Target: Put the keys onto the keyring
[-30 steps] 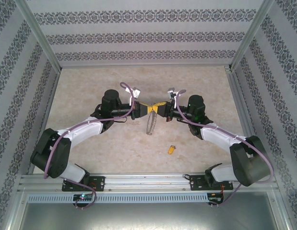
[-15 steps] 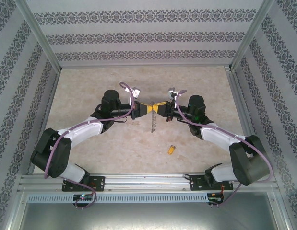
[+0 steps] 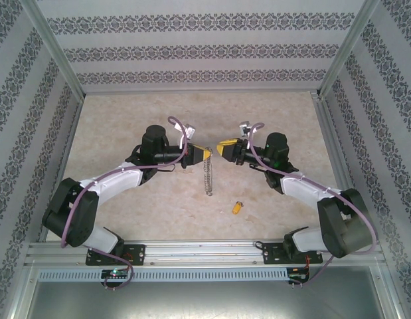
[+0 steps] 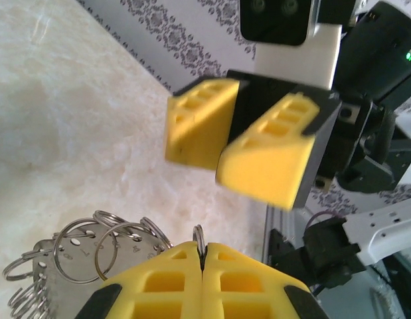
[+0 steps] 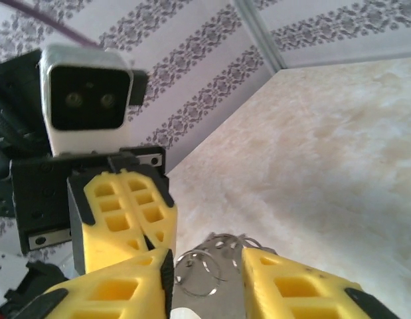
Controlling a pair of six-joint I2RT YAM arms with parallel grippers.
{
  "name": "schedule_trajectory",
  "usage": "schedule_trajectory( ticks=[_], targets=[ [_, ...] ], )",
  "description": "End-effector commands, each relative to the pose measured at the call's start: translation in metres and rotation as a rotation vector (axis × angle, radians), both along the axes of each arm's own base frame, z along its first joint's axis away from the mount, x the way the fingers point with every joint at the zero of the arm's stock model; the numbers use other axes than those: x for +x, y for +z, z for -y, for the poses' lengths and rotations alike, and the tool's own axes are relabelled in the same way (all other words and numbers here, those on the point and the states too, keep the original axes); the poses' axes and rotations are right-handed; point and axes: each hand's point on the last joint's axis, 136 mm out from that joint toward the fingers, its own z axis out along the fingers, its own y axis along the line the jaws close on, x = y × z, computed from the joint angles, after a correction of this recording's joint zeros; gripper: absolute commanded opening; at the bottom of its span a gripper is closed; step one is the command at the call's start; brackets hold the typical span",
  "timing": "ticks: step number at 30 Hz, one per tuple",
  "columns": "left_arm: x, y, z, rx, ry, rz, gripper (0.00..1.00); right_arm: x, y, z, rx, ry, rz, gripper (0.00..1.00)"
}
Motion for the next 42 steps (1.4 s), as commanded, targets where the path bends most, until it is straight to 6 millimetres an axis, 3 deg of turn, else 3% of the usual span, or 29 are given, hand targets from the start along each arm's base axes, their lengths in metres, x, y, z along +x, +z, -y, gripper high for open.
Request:
schedule_trajectory(
  ticks=[1,10,17,24,42],
  targets=[
    [-0.002,0.022,-0.005,0.050,-0.028,0.150,0.00,-0.001,0.009,0.009,0.014,-0.040,0.018,0.40],
    [-0.009,0.025,-0.013,0.181,-0.076,0.390,0.00,-0.012,0.003,0.012,0.014,-0.032,-0.027,0.43],
    [-0.011,0.033,-0.015,0.236,-0.120,0.556,0.00,-0.024,-0.002,0.004,0.014,0.012,-0.045,0.44],
    [-0.013,0.036,-0.015,0.278,-0.173,0.600,0.00,-0.032,-0.003,-0.010,0.010,0.037,-0.039,0.44],
    [-0.031,0.034,-0.006,0.239,-0.352,0.650,0.00,-0.047,0.006,-0.021,0.001,0.175,0.022,0.39]
  ],
)
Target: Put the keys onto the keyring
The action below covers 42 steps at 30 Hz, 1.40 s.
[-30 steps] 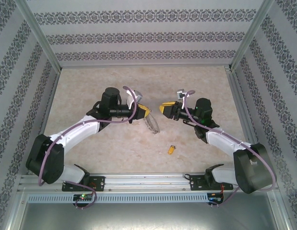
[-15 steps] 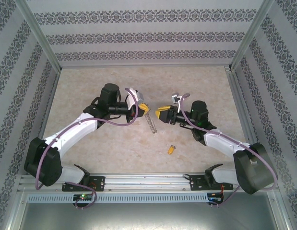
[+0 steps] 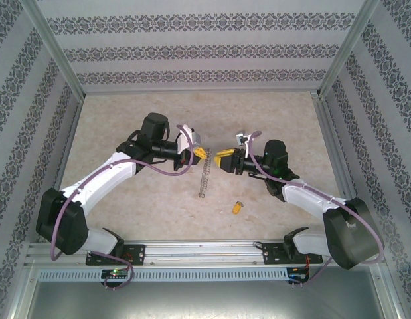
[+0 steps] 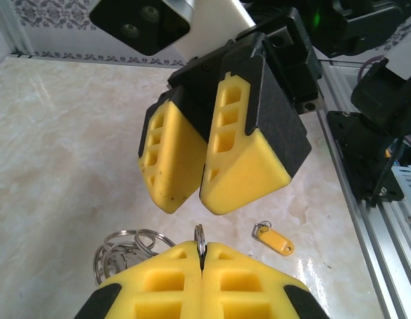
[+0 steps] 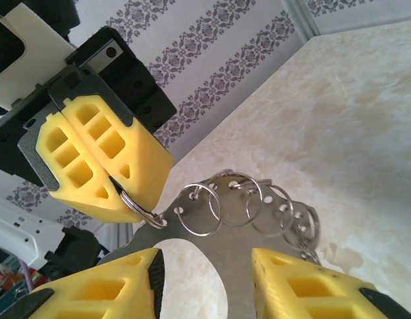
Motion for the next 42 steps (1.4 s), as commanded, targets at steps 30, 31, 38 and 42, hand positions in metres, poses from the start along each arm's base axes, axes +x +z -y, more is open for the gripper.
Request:
schedule_trajectory(
  ticks=[30,31,38,42],
  targets=[
    [-0.002,0.014,0.007,-0.053,-0.066,0.011,0.00,-0.019,0.029,-0.021,0.013,0.128,0.094,0.24],
    [-0.002,0.014,0.007,-0.053,-0.066,0.010,0.00,-0.019,0.029,-0.021,0.012,0.128,0.094,0.24],
    [-0.002,0.014,0.007,-0.058,-0.069,0.007,0.00,-0.022,0.034,-0.026,0.010,0.141,0.109,0.23],
    [-0.003,0.014,0.008,-0.066,-0.071,0.003,0.00,-0.021,0.033,-0.029,0.007,0.149,0.105,0.16]
  ],
)
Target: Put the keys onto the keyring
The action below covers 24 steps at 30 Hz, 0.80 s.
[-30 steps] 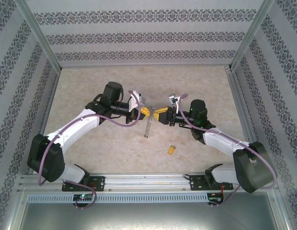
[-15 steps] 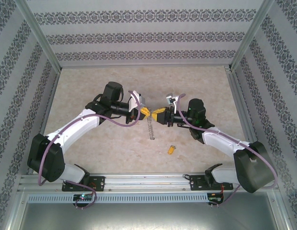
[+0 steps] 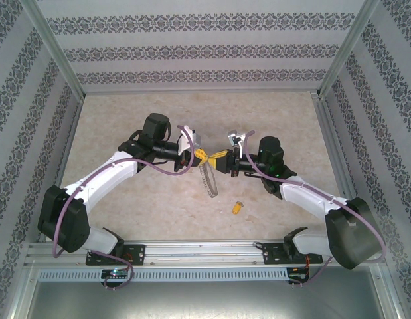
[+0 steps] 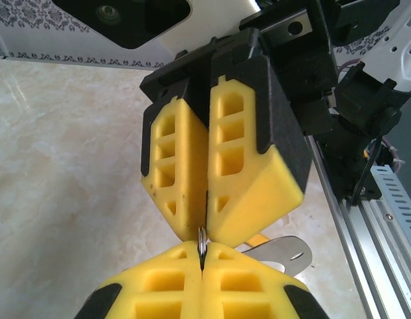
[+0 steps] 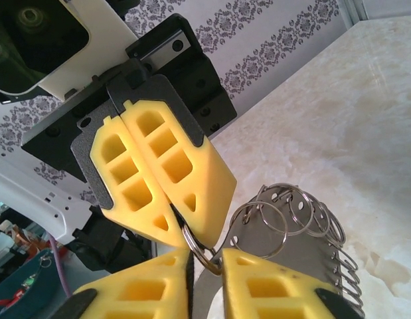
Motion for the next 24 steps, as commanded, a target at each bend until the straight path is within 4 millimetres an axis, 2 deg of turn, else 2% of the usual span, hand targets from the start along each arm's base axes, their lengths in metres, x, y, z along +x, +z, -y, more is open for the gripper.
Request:
schedule_trajectory(
  ticks=[1,3,5,9,12,14,18,19,22,24],
  targets=[
    [0.0025,0.0162,0.0051,-0.049,-0.030,0.035,0.00,-0.0024,0.0183,-0.0081,0.022,0.036,0.077,0.14],
    [0.0020,0.0153,0.0053,-0.049,-0.033,0.033,0.00,-0.0011,0.0176,-0.0091,0.023,0.034,0.075,0.10],
    [0.0016,0.0142,0.0059,-0.047,-0.035,0.030,0.00,0.0001,0.0189,-0.0102,0.028,0.033,0.079,0.10],
    [0.0012,0.0117,0.0063,-0.043,-0.038,0.025,0.00,0.0010,0.0212,-0.0126,0.032,0.038,0.081,0.20],
    [0.0005,0.0116,0.0065,-0.043,-0.040,0.025,0.00,0.0019,0.0225,-0.0134,0.032,0.038,0.086,0.21],
    [0.0004,0.0123,0.0070,-0.046,-0.043,0.024,0.00,0.0023,0.0235,-0.0138,0.033,0.039,0.089,0.18],
    [-0.0003,0.0114,0.0079,-0.048,-0.048,0.014,0.00,0.0022,0.0253,-0.0138,0.039,0.038,0.097,0.04],
    [-0.0003,0.0117,0.0077,-0.049,-0.048,0.013,0.00,0.0014,0.0265,-0.0141,0.041,0.040,0.101,0.04],
    [-0.0009,0.0128,0.0075,-0.052,-0.048,0.012,0.00,0.0019,0.0259,-0.0120,0.030,0.023,0.113,0.14],
    [-0.0018,0.0129,0.0074,-0.055,-0.050,0.010,0.00,0.0033,0.0227,-0.0085,0.006,-0.006,0.129,0.15]
  ],
)
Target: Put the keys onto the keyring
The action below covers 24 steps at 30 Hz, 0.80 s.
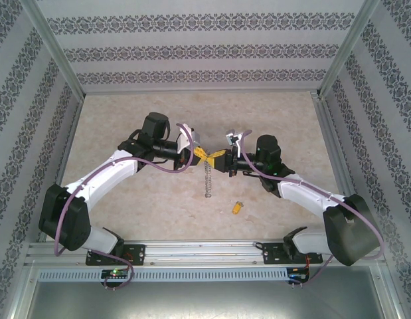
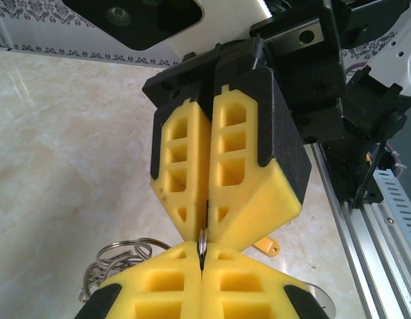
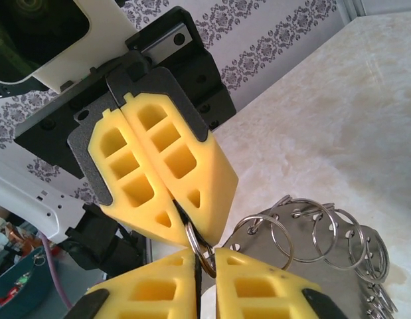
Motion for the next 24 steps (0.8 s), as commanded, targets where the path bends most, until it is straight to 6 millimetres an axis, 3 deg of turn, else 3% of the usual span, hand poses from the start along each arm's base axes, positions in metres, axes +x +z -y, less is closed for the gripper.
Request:
schedule_trajectory(
  ticks=[1,9,15,24],
  targets=[
    [-0.007,0.016,0.009,-0.055,-0.065,0.037,0.00,-0.002,0.027,-0.002,0.018,-0.014,0.130,0.15],
    [-0.008,0.020,0.012,-0.077,-0.077,0.006,0.00,-0.001,0.036,0.006,0.016,-0.042,0.206,0.16],
    [-0.008,0.022,0.013,-0.087,-0.075,-0.005,0.00,0.001,0.036,0.004,0.025,-0.036,0.218,0.27],
    [-0.005,0.023,0.012,-0.078,-0.053,-0.016,0.00,-0.003,0.040,0.023,0.033,-0.076,0.232,0.38]
  ],
)
